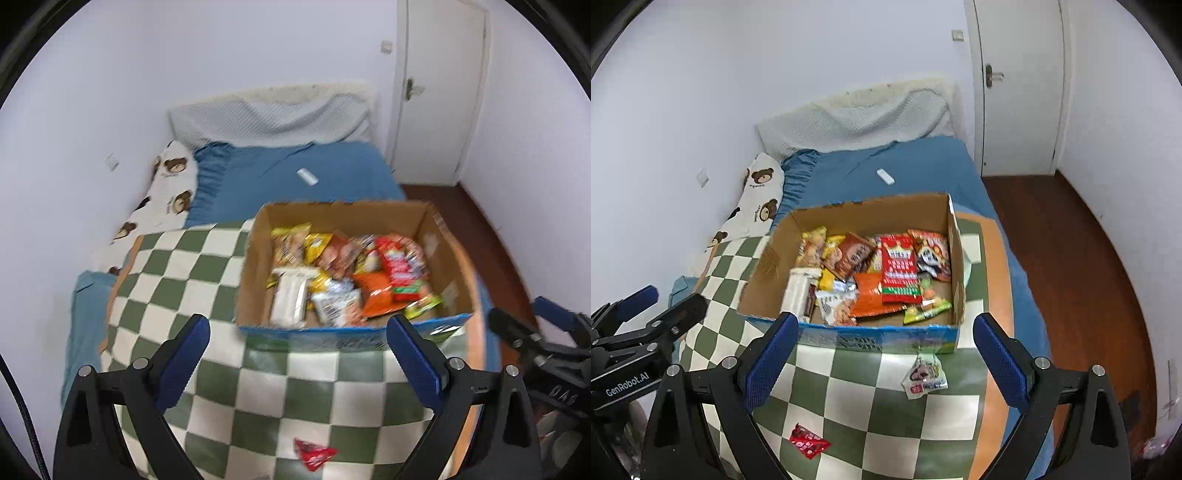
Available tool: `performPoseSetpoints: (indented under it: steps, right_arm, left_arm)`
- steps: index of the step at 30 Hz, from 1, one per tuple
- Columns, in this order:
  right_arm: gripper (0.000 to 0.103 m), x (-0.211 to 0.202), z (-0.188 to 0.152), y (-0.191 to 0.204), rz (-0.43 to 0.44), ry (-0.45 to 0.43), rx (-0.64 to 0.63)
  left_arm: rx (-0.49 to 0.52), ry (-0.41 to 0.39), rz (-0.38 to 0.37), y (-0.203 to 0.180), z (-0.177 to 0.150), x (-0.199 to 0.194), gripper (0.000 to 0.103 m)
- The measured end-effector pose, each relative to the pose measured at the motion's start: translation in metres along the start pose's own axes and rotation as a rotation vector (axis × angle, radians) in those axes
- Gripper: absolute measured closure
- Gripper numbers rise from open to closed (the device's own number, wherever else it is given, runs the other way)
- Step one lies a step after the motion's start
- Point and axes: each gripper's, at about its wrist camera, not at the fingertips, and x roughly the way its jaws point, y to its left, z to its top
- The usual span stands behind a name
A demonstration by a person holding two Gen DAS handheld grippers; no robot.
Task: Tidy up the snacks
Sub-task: 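Lift both tools out of the box toward the last snacks, then grasp the small red packet with left tool while right tool grasps white snack bag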
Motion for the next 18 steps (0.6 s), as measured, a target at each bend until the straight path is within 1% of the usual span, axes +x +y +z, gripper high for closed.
performPoseSetpoints:
  steps: [3, 6, 7, 9, 11, 14, 16, 18]
  right_arm:
    - [0.005, 0.025, -0.012, -0.019, -0.012, 0.059, 0.041]
    - [0.005, 0.062, -0.031, -0.044, -0.02, 0.144, 0.098]
    - [0.005, 0.073, -0.036, -0.05, -0.018, 0.168, 0.112]
    - [0.005, 0.105, -0.051, -0.065, 0.005, 0.241, 0.154]
    - [0.005, 0.132, -0.064, -0.076, 0.018, 0.285, 0.188]
    - [0.006, 0.164, -0.08, -0.085, 0.029, 0.32, 0.219]
    - [0.01, 0.181, -0.087, -0.085, 0.039, 0.323, 0.219]
    - [0.021, 0.192, -0.089, -0.082, 0.044, 0.319, 0.204]
  left_arm:
    - [-0.004, 0.071, 0.033, 0.004, -0.017, 0.025, 0.005]
    - [-0.009, 0.187, 0.043, 0.007, -0.046, 0.058, 0.005]
    - [-0.011, 0.224, 0.044, 0.007, -0.054, 0.067, 0.005]
    - [-0.029, 0.326, 0.03, 0.011, -0.077, 0.09, 0.005]
    - [-0.06, 0.415, 0.012, 0.017, -0.099, 0.109, 0.005]
    - [-0.09, 0.49, 0.006, 0.021, -0.125, 0.123, 0.005]
    - [-0.1, 0.52, -0.004, 0.022, -0.138, 0.129, 0.005]
    - [-0.113, 0.562, -0.03, 0.023, -0.15, 0.134, 0.005]
